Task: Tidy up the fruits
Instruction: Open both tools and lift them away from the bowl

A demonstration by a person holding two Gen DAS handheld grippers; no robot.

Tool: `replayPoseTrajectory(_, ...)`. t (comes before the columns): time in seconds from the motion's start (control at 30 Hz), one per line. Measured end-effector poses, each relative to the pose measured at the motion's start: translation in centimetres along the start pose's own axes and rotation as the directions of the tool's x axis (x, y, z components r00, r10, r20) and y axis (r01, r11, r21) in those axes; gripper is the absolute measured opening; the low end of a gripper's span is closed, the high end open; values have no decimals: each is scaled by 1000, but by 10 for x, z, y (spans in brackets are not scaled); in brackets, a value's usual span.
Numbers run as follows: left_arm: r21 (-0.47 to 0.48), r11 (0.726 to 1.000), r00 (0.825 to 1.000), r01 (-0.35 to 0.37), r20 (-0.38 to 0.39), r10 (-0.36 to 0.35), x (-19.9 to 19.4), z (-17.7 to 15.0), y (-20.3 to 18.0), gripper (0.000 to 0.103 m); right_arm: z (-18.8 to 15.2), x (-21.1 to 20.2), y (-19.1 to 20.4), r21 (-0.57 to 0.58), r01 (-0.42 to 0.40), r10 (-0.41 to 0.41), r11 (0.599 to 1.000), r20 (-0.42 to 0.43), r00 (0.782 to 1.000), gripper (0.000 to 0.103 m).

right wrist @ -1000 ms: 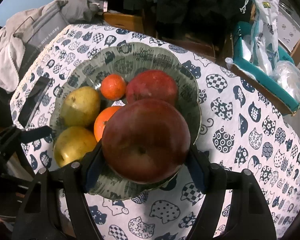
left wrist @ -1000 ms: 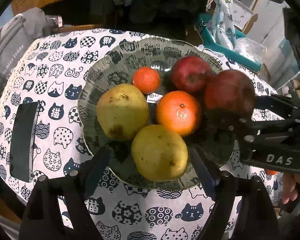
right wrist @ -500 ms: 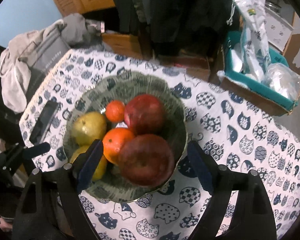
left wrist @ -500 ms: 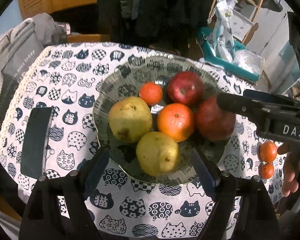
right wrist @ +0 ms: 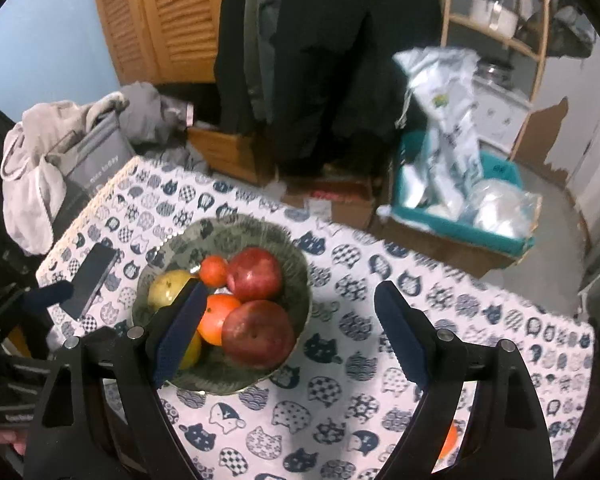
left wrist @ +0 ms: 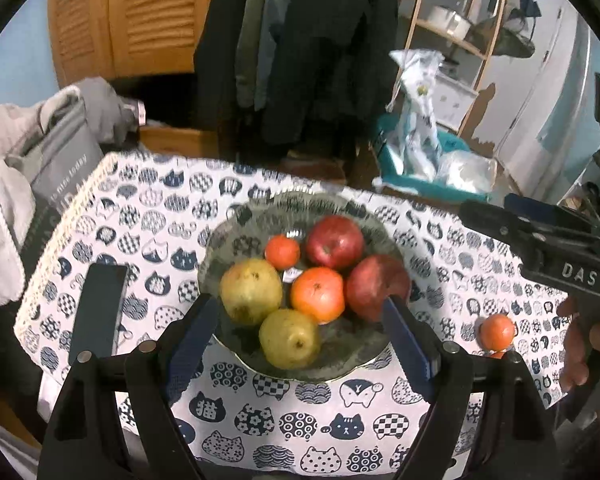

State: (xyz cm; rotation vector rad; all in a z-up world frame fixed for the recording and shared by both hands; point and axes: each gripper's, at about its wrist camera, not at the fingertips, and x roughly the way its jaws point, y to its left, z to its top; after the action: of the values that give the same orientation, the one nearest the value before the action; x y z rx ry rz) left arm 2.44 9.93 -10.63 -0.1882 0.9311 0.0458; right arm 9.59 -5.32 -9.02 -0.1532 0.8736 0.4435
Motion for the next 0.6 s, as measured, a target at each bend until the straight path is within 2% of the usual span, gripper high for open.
replayPoseTrajectory(0.27, 27, 999, 998, 17, 59, -19, -26, 5, -14, 86, -7, -48, -8, 4, 29, -29, 1000, 71, 997, 86)
replayPoseTrajectory(0.6, 53, 998, 992, 45, 112, -51, -48, 8, -34, 89, -25, -90, -35, 52, 57, -62, 997, 106, 992, 86)
